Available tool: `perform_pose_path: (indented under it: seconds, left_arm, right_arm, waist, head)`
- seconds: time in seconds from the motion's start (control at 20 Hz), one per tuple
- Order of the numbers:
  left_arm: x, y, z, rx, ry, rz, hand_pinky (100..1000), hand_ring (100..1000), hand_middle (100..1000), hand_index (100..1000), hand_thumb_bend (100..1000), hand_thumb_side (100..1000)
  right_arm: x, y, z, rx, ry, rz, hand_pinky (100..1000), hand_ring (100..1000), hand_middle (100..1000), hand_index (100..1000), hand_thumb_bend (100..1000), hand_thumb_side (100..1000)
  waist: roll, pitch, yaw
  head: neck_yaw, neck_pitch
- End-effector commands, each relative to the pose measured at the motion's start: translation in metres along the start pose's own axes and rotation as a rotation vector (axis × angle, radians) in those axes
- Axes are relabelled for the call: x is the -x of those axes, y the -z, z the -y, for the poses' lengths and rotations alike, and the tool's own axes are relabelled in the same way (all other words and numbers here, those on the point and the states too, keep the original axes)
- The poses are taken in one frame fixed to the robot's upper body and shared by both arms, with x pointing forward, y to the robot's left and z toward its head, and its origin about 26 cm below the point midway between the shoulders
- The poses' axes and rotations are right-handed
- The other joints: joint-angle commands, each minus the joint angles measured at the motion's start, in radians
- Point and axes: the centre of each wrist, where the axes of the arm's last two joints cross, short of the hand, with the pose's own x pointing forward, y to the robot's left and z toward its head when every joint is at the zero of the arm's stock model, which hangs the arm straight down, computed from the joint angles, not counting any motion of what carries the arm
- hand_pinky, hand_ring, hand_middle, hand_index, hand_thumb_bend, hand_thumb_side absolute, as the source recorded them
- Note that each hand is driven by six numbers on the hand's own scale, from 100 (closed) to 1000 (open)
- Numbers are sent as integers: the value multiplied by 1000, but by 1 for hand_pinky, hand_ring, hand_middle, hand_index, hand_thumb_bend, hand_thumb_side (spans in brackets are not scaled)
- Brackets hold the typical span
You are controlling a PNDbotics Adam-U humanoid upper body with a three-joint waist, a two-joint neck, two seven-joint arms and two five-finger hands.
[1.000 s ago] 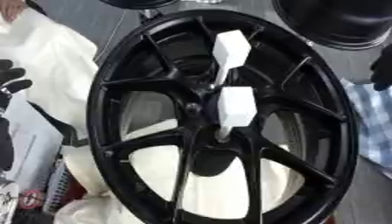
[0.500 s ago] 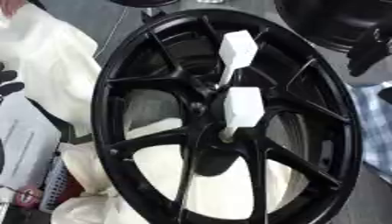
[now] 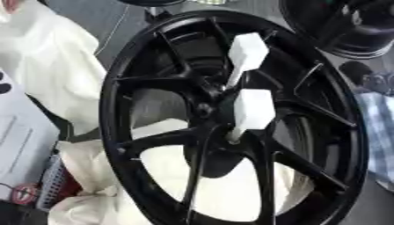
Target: Pull the pin out of the wheel hub.
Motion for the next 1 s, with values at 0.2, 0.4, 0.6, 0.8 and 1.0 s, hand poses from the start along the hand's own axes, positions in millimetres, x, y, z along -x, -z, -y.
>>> perform_pose_path:
  seconds: [0.2,0.4,0.6,0.8,1.0]
  left_arm:
    - [-8,5,0,17,-3,31,687,684,644,830,120,755]
    - [-8,6,2,21,-7,31,688,684,643,830,121,755]
    - [-10,8,2,21,-9,42,688,683,643,830,120,754]
    - [-10,9,3,16,-15,44,688,683,642,830,119,756]
    - [-8,6,2,9,-20,33,688,683,642,830,115,752]
  right_arm:
    - [-11,10,9,36,25,-46,901,849,746,797,100,303]
    - [-18,20,11,49,37,-56,910,866,761,809,100,283]
    - [-21,26,11,46,70,-64,930,892,779,832,100,313]
    - [-25,32,14,42,95,-44,945,910,793,844,100,249]
    - [-30,51,15,-15,91,14,945,914,805,845,100,266]
  waist:
    - [4,-33,5]
    - [2,-34,12]
    - [-2,-26,22]
    - [4,-17,29]
    - [23,-30,20]
  head:
    - [-20,-1]
    - [-28,4]
    - [-44,15]
    - [-99,30]
    - [-122,43]
